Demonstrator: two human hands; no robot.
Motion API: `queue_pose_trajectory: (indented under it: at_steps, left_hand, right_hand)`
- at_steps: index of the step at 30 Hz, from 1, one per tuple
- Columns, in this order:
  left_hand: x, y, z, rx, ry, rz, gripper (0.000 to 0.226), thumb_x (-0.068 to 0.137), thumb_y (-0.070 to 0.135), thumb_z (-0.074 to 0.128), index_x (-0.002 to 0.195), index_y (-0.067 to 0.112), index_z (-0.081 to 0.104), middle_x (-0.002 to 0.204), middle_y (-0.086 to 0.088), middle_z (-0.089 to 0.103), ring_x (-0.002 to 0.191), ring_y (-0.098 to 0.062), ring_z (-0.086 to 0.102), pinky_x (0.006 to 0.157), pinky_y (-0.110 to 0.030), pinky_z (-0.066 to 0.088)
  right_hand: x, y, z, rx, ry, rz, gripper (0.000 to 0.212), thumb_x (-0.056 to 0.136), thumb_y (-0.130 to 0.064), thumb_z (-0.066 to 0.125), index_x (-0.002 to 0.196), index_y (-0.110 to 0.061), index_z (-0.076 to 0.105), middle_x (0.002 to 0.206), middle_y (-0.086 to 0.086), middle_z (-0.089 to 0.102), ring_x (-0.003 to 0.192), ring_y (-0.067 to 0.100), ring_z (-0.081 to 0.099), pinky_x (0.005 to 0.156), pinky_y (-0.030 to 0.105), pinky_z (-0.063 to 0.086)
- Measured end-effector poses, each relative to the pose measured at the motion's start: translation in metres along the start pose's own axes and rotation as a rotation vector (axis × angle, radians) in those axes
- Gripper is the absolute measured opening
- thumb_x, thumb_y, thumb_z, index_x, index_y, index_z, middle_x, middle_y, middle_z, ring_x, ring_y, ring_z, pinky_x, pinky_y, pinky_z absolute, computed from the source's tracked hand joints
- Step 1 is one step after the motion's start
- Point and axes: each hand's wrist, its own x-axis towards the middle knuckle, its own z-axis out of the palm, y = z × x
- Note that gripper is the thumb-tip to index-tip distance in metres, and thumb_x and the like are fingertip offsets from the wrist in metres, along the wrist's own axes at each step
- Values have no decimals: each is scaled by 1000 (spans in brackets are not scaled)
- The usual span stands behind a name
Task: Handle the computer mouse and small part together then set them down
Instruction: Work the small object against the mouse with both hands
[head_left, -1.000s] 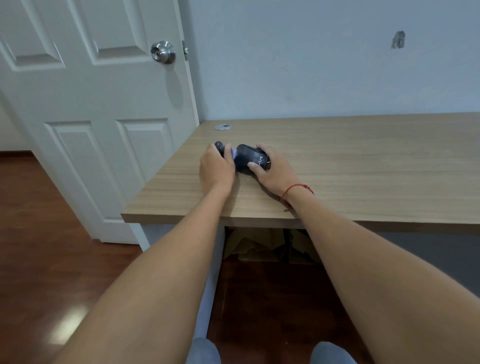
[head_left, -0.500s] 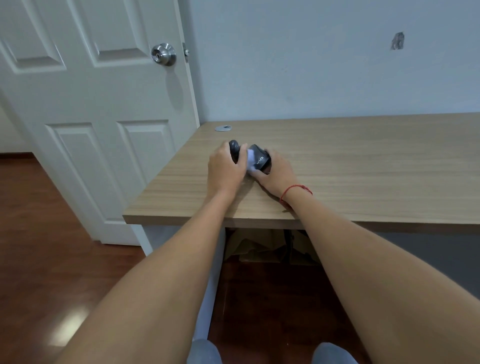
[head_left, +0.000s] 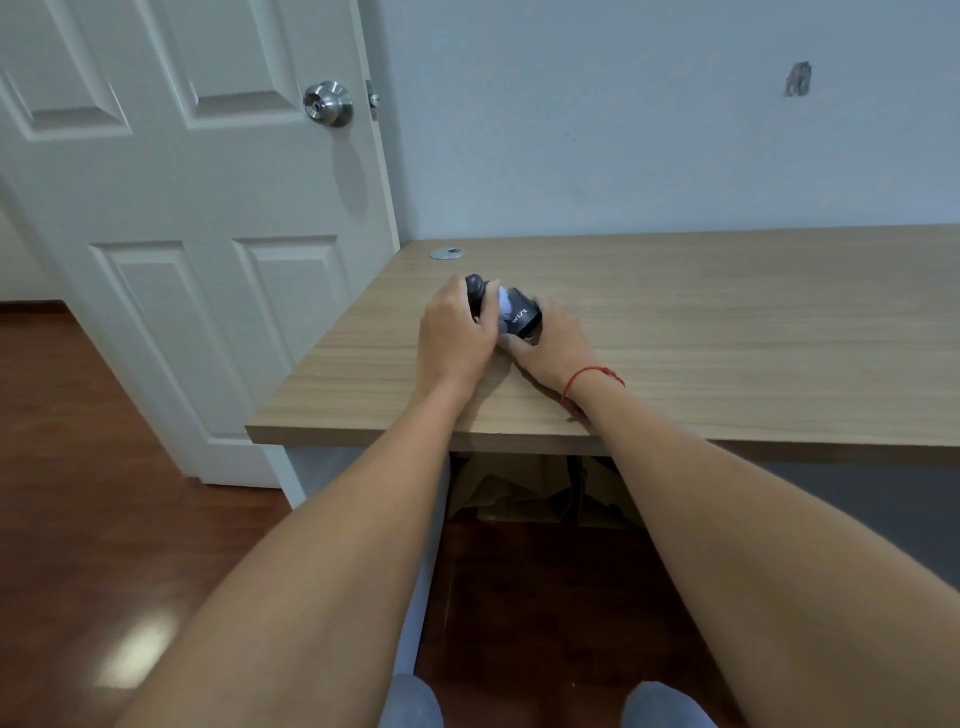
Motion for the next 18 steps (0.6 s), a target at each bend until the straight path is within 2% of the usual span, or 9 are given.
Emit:
queue_pose_trajectory:
  at_steps: [4,8,9,12,14,18]
  left_hand:
    - [-3,7,1,-59,-64,105,29,92,27,60,71,12,46,65,-5,52,58,-15,46,51,-13,33]
    - [1,-5,2,64,-62,-99,28,93,31,55,75,11,46,75,-8,56,68,-21,47,61,-26,32]
    - [2,-5,1,48,-53,-98,29,93,31,55,74,11,46,74,-9,56,67,-22,48,61,-27,32]
    - [1,1,0,-100,-34,2,37,91,28,60,62,15,40,58,1,48,52,-13,43,51,-18,33]
    - [2,3,-1,-111,-32,0,42,90,28,62,58,21,35,54,6,44,49,-8,41,50,-13,32]
    - [4,-9,3,37,-69,-135,30,92,31,55,75,7,50,77,-14,62,72,-29,56,62,-30,37]
  right_hand:
    - [1,1,0,-10,2,37,37,81,-25,68,114,-12,58,105,7,68,99,26,65,86,42,54]
    - [-1,0,0,-27,22,64,49,77,-38,71,117,-14,56,109,6,67,101,27,63,90,46,52]
    - [-2,0,0,-21,28,70,49,77,-39,71,117,-15,57,109,6,68,101,27,63,91,46,52]
    - [0,1,-1,-14,33,86,45,78,-39,70,115,-16,58,106,4,69,100,27,64,91,47,52]
    - [1,2,-1,-44,30,95,45,78,-41,69,114,-18,58,105,3,69,100,26,64,92,47,51]
    - [-1,3,0,-54,30,104,52,77,-45,70,119,-20,56,112,2,68,107,26,63,99,46,47]
